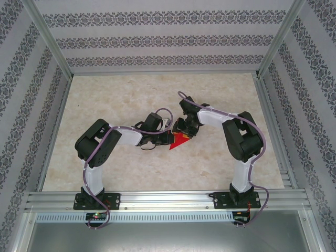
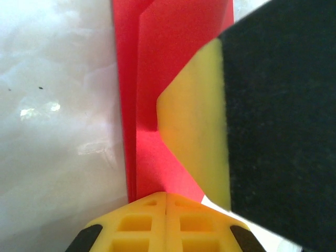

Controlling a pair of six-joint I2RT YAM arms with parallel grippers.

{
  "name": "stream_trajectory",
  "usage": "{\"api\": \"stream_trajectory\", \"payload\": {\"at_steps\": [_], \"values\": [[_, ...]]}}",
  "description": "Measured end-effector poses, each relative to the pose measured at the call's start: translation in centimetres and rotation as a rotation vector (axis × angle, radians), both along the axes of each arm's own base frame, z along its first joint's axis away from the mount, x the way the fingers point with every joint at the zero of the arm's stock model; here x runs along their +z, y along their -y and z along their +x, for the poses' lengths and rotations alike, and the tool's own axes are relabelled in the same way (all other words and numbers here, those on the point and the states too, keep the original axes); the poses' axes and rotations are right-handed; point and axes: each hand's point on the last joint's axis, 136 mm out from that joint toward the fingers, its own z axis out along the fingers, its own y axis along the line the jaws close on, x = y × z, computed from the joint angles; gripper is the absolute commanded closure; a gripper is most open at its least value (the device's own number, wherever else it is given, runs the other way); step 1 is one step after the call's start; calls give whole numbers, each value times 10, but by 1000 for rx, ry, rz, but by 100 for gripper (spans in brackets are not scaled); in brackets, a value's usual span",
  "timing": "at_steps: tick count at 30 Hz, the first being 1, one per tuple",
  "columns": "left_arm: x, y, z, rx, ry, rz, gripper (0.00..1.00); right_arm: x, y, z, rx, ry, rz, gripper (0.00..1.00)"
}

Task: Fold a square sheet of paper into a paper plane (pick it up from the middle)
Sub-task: Fourth fold the wing at the center of the table.

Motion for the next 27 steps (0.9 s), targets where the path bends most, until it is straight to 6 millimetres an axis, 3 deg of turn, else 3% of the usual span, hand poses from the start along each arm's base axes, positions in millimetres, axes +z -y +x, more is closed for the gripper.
{"api": "stream_trajectory", "payload": {"at_steps": [4,7,10,11,13,15,21,27], "values": [[-1,0,0,3,-6,9,97,13,5,4,-18,21,22,45],[-1,0,0,5,-7,18,98,42,14,10,-45,89,59,47],[-2,-1,0,7,-7,19,99,77,19,16,-54,200,113,57],[-2,-1,0,8,-7,20,99,85,20,16,-46,233,129,64],[-2,0,0,11,-8,21,100,91,18,14,-23,277,156,75],[-2,-1,0,12,-10,22,100,83,16,9,-2,285,178,87],[-2,-1,0,16,-13,25,100,35,10,-9,30,229,235,93],[-3,-1,1,21,-23,28,100,19,-3,1,52,240,294,94]]}}
